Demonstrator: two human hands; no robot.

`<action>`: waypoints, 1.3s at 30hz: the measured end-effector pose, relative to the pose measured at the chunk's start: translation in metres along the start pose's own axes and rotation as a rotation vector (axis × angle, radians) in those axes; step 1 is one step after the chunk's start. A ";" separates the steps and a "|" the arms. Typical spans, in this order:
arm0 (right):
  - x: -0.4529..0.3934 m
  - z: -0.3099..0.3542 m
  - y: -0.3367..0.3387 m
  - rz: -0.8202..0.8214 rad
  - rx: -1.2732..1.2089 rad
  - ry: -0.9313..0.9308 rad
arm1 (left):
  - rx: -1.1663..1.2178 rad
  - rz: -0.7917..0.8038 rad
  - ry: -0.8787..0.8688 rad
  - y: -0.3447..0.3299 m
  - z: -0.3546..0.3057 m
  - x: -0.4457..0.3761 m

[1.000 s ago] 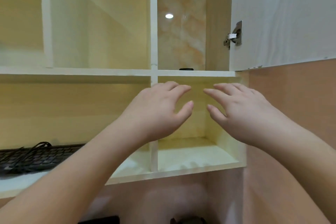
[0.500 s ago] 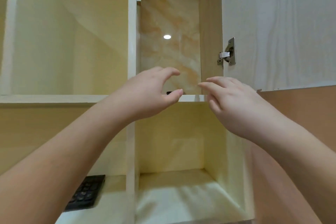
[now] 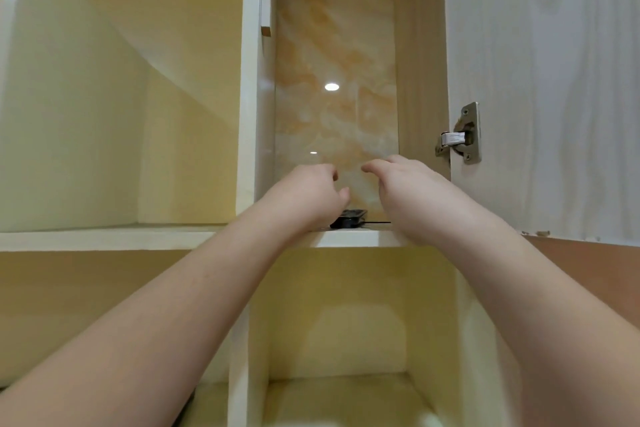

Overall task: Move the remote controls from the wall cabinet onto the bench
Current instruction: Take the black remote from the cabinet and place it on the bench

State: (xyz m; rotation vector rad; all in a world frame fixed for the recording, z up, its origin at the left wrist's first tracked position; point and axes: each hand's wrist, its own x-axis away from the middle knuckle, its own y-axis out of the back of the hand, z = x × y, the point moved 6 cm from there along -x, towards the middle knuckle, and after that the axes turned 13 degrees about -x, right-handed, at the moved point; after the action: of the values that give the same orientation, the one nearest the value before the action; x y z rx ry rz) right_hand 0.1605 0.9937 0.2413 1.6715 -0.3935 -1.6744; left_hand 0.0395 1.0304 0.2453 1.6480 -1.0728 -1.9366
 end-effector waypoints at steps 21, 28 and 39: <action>-0.089 -0.036 -0.043 0.374 -0.146 -0.409 | 0.093 0.227 -0.027 -0.013 -0.003 0.003; -0.108 -0.052 -0.058 0.466 -0.052 -0.434 | 0.115 0.294 -0.026 -0.015 -0.001 0.006; -0.105 -0.062 -0.078 0.548 -0.204 -0.496 | 0.164 0.225 -0.003 -0.014 0.006 0.005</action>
State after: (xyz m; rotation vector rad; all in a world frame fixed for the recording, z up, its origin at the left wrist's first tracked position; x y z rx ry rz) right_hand 0.1869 1.1354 0.2593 0.8749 -0.8050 -1.6144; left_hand 0.0352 1.0379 0.2317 1.5307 -1.3855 -1.7474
